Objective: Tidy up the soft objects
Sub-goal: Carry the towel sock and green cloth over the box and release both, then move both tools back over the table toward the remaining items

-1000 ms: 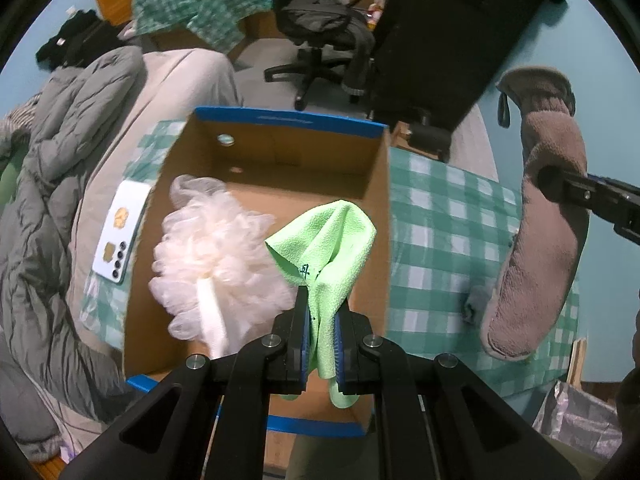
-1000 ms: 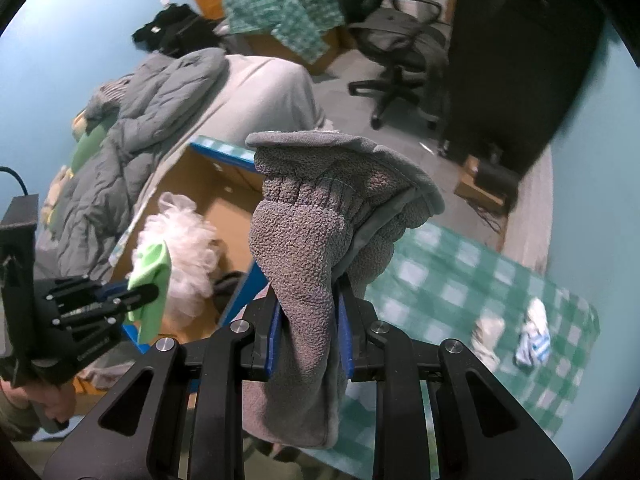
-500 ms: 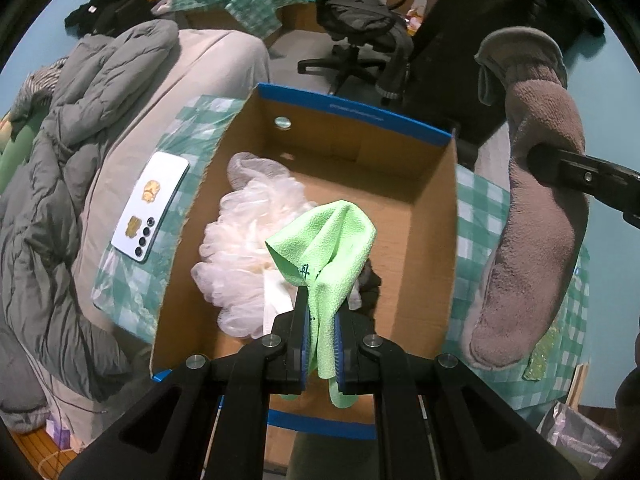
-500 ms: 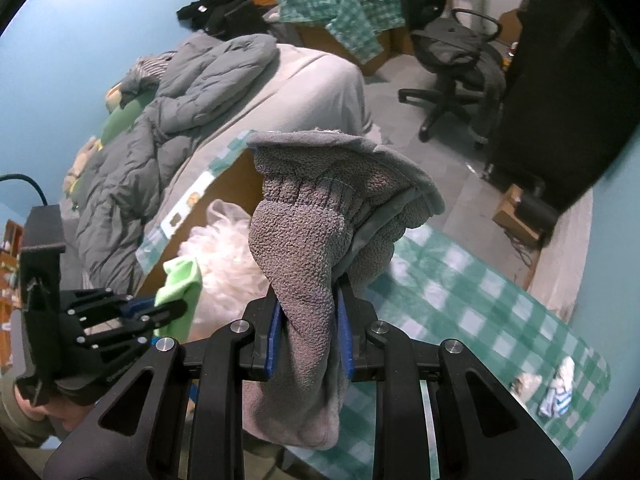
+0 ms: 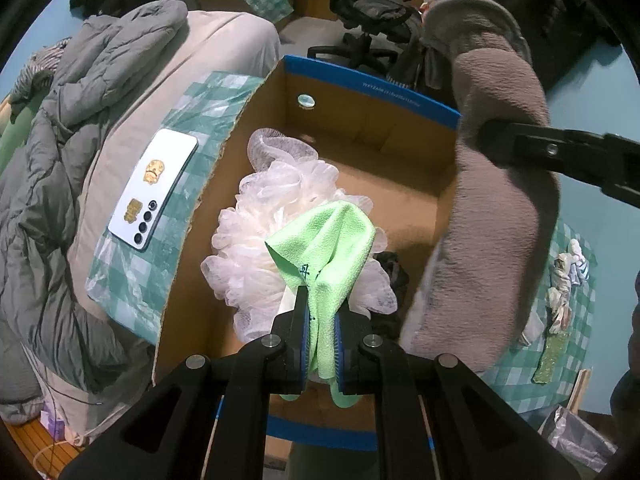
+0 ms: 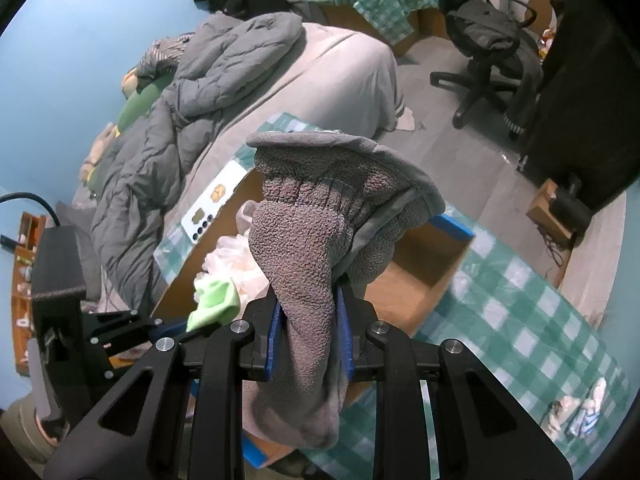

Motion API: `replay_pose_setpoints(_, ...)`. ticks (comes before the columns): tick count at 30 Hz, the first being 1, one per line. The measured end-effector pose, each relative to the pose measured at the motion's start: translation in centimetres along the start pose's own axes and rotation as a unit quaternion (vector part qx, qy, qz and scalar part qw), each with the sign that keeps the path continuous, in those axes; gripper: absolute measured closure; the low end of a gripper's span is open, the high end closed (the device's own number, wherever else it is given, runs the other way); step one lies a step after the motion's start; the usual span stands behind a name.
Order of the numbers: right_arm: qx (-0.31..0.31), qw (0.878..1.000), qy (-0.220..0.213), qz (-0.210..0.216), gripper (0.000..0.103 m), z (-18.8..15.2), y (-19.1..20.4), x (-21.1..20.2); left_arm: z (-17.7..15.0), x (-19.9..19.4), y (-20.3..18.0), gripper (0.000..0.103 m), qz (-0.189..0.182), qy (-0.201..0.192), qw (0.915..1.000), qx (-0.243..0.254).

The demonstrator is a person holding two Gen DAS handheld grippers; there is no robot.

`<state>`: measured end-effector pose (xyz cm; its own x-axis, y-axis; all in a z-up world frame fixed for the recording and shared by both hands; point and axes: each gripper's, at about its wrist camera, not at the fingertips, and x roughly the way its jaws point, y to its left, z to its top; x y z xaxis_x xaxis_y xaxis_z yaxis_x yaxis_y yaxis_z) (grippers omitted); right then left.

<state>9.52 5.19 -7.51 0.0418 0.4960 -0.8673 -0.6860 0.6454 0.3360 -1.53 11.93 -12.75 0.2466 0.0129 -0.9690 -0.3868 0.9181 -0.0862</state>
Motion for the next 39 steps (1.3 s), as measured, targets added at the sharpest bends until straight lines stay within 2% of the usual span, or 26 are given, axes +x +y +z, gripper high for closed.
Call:
replay_pose_setpoints(4, 0.001, 1.0, 0.013, 0.001, 0.078, 0.1, 0.3, 1.6, -0.1, 0.9, 0.3, 0.091, -0.003, 0.013, 0.9999, -0.001)
replay_pose_setpoints(6, 0.0, 1.0, 0.02, 0.0, 0.069, 0.1, 0.3, 2.2, -0.2, 1.2, 0.3, 0.083, -0.001, 0.017, 0.9999, -0.003)
replay_pose_setpoints(8, 0.001, 1.0, 0.027, -0.004, 0.058, 0.0, 0.4, 2.6, -0.2, 1.2, 0.4, 0.065, 0.005, 0.018, 0.9998, -0.003)
replay_pose_setpoints(11, -0.002, 0.999, 0.027, -0.027, 0.053, -0.1, 0.5, 2.5, -0.3, 0.8, 0.5, 0.052, 0.005, 0.009, 0.9999, -0.005)
replay_pose_setpoints(13, 0.003, 0.999, 0.02, -0.028, 0.043, -0.1, 0.2, 2.1, -0.4, 0.6, 0.7, 0.048, 0.003, 0.008, 0.9999, -0.007)
replay_pose_setpoints(21, 0.03, 0.999, -0.002, -0.041, 0.038, -0.1, -1.1, 0.5, -0.4, -0.5, 0.8, 0.042, -0.002, 0.001, 1.0, -0.006)
replay_pose_setpoints(25, 0.045, 0.998, -0.007, -0.045, 0.037, -0.7, -1.9, -0.3, -0.4, -1.3, 0.2, 0.035, -0.007, -0.011, 0.9999, -0.003)
replay_pose_setpoints(39, 0.086, 0.994, -0.018, -0.067, 0.036, -4.3, -5.0, -3.6, -0.3, -2.5, -3.3, 0.035, -0.019, -0.021, 0.9987, 0.042)
